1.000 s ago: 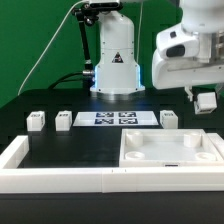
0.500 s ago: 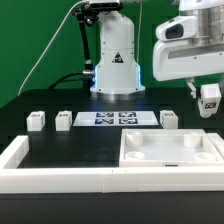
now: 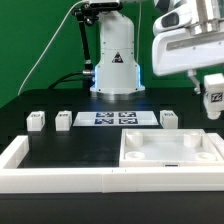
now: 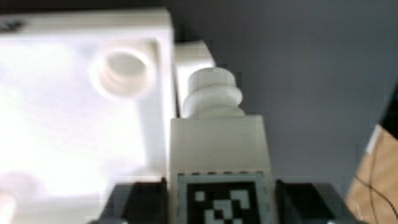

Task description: Assemble square table

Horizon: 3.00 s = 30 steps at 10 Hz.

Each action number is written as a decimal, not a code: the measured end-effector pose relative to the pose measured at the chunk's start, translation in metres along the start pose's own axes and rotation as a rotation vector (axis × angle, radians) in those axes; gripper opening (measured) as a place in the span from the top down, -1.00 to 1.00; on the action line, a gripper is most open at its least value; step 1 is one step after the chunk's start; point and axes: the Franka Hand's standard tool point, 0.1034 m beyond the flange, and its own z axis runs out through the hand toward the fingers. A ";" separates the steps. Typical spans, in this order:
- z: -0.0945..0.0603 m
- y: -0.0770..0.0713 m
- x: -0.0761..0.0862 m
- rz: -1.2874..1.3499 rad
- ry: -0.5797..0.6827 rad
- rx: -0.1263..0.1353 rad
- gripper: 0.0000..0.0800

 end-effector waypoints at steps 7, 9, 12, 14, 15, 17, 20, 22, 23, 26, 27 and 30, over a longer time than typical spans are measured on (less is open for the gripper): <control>0.024 0.026 0.019 -0.150 0.143 -0.015 0.28; 0.026 0.029 0.025 -0.169 0.148 -0.020 0.28; 0.027 0.030 0.024 -0.169 0.147 -0.020 0.28; 0.028 0.040 0.037 -0.208 0.154 -0.032 0.28; 0.029 0.045 0.049 -0.215 0.166 -0.036 0.28; 0.034 0.044 0.072 -0.240 0.190 -0.035 0.28; 0.041 0.049 0.080 -0.259 0.198 -0.040 0.28; 0.041 0.050 0.080 -0.258 0.198 -0.040 0.28; 0.042 0.050 0.080 -0.258 0.197 -0.040 0.28; 0.048 0.048 0.088 -0.255 0.198 -0.037 0.28; 0.050 0.048 0.088 -0.254 0.197 -0.036 0.28; 0.058 0.051 0.084 -0.252 0.198 -0.039 0.28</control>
Offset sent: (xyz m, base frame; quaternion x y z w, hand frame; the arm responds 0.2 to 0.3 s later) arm 0.0076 -0.0144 -0.0391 0.0080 0.0603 -0.0665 0.9959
